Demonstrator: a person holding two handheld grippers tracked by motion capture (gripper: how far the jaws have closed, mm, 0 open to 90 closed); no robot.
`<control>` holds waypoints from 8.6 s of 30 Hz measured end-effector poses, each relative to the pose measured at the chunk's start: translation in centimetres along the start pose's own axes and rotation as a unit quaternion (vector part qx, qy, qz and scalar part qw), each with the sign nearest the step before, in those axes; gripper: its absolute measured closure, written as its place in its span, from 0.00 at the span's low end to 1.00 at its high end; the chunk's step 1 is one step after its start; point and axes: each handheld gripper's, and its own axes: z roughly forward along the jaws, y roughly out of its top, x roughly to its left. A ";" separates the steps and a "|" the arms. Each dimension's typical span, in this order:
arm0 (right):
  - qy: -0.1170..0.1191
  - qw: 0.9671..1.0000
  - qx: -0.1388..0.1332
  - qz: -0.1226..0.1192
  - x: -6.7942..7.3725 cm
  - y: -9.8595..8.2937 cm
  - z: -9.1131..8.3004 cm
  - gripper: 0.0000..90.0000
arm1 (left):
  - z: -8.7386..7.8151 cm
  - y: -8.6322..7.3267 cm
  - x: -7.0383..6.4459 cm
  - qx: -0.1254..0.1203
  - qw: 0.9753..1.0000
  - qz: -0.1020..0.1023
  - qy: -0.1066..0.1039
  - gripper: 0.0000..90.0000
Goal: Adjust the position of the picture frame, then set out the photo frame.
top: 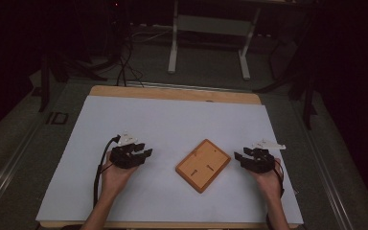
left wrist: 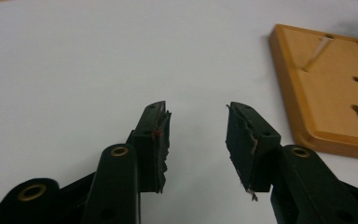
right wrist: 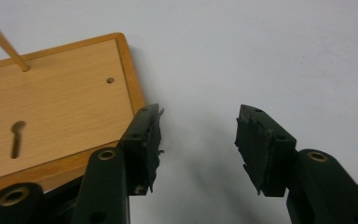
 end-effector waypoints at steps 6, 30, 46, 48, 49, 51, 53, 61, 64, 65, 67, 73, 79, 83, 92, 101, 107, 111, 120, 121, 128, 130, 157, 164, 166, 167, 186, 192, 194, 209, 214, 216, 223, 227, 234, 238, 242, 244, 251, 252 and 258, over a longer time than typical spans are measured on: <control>0.012 1.000 0.002 -0.007 0.3 0.1 0.0 0.57 | 0.5 0.7 -1.0 0.015 1.000 0.011 -0.022 0.67; 0.043 0.999 0.004 -0.013 0.7 0.3 0.4 0.75 | 5.0 3.6 -5.4 0.065 0.993 0.061 -0.083 0.74; 0.047 0.999 0.006 -0.014 0.8 0.3 0.6 0.73 | 7.9 5.0 -7.6 0.077 0.990 0.059 -0.105 0.79; 0.048 0.999 0.005 -0.016 0.9 0.4 0.7 0.73 | 8.3 5.1 -7.9 0.076 0.990 0.056 -0.108 0.79; 0.048 0.999 0.005 -0.016 0.9 0.4 0.7 0.73 | 8.3 5.1 -7.9 0.076 0.990 0.056 -0.108 0.79; 0.049 0.999 0.006 -0.017 0.9 0.4 0.7 0.72 | 9.0 5.4 -8.3 0.074 0.990 0.051 -0.104 0.79; 0.049 0.999 0.006 -0.017 0.9 0.4 0.7 0.72 | 9.3 5.5 -8.5 0.072 0.991 0.048 -0.102 0.79; 0.051 0.999 0.003 -0.017 1.0 0.4 0.8 0.71 | 10.7 5.3 -9.1 0.060 0.994 0.018 -0.087 0.77; 0.053 0.998 0.003 -0.018 1.1 0.4 0.9 0.71 | 11.1 5.3 -9.2 0.059 0.995 0.007 -0.079 0.80; 0.054 0.998 0.003 -0.017 1.1 0.4 0.9 0.71 | 11.2 5.2 -9.2 0.059 0.995 0.002 -0.077 0.81; 0.055 0.998 0.003 -0.017 1.1 0.4 1.1 0.71 | 11.5 5.1 -9.3 0.058 0.995 -0.009 -0.079 0.82; 0.069 0.997 0.000 -0.019 1.5 0.6 1.6 0.70 | 12.1 5.0 -9.5 0.060 0.995 -0.017 -0.079 0.90; 0.075 0.997 0.003 -0.022 1.6 0.6 1.8 0.69 | 12.0 5.0 -9.4 0.060 0.995 0.003 -0.078 0.93; 0.084 0.996 -0.002 -0.026 1.6 0.6 1.6 0.67 | 12.0 5.0 -9.2 0.060 0.994 0.012 -0.087 0.94; 0.094 0.995 -0.010 -0.042 2.2 0.9 1.5 0.66 | 11.2 5.2 -8.2 0.055 0.993 0.030 -0.104 0.94; 0.078 0.995 -0.042 -0.040 2.1 1.0 0.8 0.91 | 10.2 5.5 -7.5 0.046 0.991 0.048 -0.120 0.94; 0.072 0.996 -0.027 -0.051 2.5 0.8 1.5 1.00 | 9.6 5.9 -6.9 0.043 0.988 0.042 -0.143 0.94; 0.083 0.994 -0.025 -0.063 3.2 0.9 1.7 1.00 | 9.3 6.3 -6.7 0.042 0.988 0.044 -0.142 0.94; 0.105 0.990 -0.015 -0.090 4.9 1.0 2.1 1.00 | 9.0 6.3 -5.1 0.046 0.988 0.039 -0.143 0.94; 0.108 0.990 -0.013 -0.093 5.1 1.0 2.1 1.00 | 9.0 6.3 -5.0 0.048 0.988 0.039 -0.143 0.94; 0.123 0.986 -0.006 -0.116 6.7 1.0 2.5 1.00 | 8.9 6.0 -4.2 0.055 0.990 0.030 -0.129 0.94; 0.127 0.985 -0.001 -0.119 7.1 1.0 2.6 1.00 | 8.9 5.8 -4.0 0.059 0.990 0.027 -0.126 0.94; 0.139 0.980 0.023 -0.138 8.7 0.5 3.8 0.96 | 9.9 5.0 -4.1 0.088 0.990 0.024 -0.104 0.92; 0.134 0.981 0.021 -0.137 8.6 0.5 3.7 0.94 | 10.0 4.9 -4.0 0.084 0.990 0.017 -0.108 0.91; 0.132 0.982 0.020 -0.137 8.5 0.5 3.7 0.93 | 10.0 4.8 -3.9 0.082 0.990 0.013 -0.111 0.91; 0.132 0.982 0.019 -0.137 8.5 0.5 3.7 0.93 | 10.0 4.7 -3.9 0.080 0.990 0.011 -0.114 0.91; 0.128 0.983 0.010 -0.132 8.2 0.5 3.4 0.86 | 8.2 4.3 -3.7 0.053 0.992 0.013 -0.114 0.65; 0.130 0.983 0.006 -0.132 8.1 0.5 3.4 0.84 | 7.0 3.8 -3.4 0.042 0.993 0.010 -0.110 0.62; 0.130 0.983 0.007 -0.130 8.0 0.5 3.4 0.84 | 6.6 3.7 -3.3 0.038 0.993 0.010 -0.110 0.62; 0.150 0.981 -0.009 -0.124 8.6 1.6 3.1 0.77 | 2.7 0.8 -2.2 0.023 0.996 0.019 -0.088 0.62; 0.156 0.980 -0.011 -0.125 8.9 2.3 3.4 0.77 | 1.9 0.0 -2.0 0.019 0.996 0.013 -0.084 0.63; 0.157 0.979 -0.011 -0.127 9.1 2.6 3.5 0.76 | 1.8 -0.2 -1.9 0.018 0.996 0.010 -0.083 0.63; 0.164 0.977 -0.015 -0.135 9.5 3.9 4.1 0.76 | 0.9 -1.1 -1.7 0.013 0.997 0.015 -0.078 0.62; 0.166 0.976 -0.012 -0.142 9.9 4.6 4.3 0.76 | 0.6 -1.3 -1.6 0.014 0.997 0.016 -0.078 0.61; 0.175 0.972 -0.016 -0.153 10.8 5.9 4.9 0.76 | 0.1 -1.7 -1.3 0.014 0.997 0.014 -0.074 0.61; 0.179 0.971 -0.016 -0.159 11.3 6.5 5.4 0.77 | 0.0 -1.8 -1.2 0.012 0.997 0.012 -0.074 0.60; 0.181 0.970 -0.014 -0.161 11.7 6.9 6.2 0.78 | 0.1 -1.8 -1.3 0.012 0.997 0.018 -0.076 0.60; 0.183 0.970 -0.012 -0.161 11.8 7.0 6.5 0.79 | 0.2 -1.8 -1.4 0.014 0.997 0.020 -0.076 0.60; 0.191 0.968 -0.005 -0.160 12.3 7.1 8.0 0.89 | 0.1 -1.8 -1.1 0.013 0.997 0.018 -0.075 0.60; 0.192 0.968 -0.005 -0.159 12.4 7.1 8.1 0.88 | 0.1 -1.8 -1.1 0.012 0.997 0.015 -0.076 0.60; 0.190 0.970 -0.003 -0.154 12.5 7.2 9.1 0.84 | 0.2 -1.8 -1.1 0.014 0.997 0.018 -0.077 0.60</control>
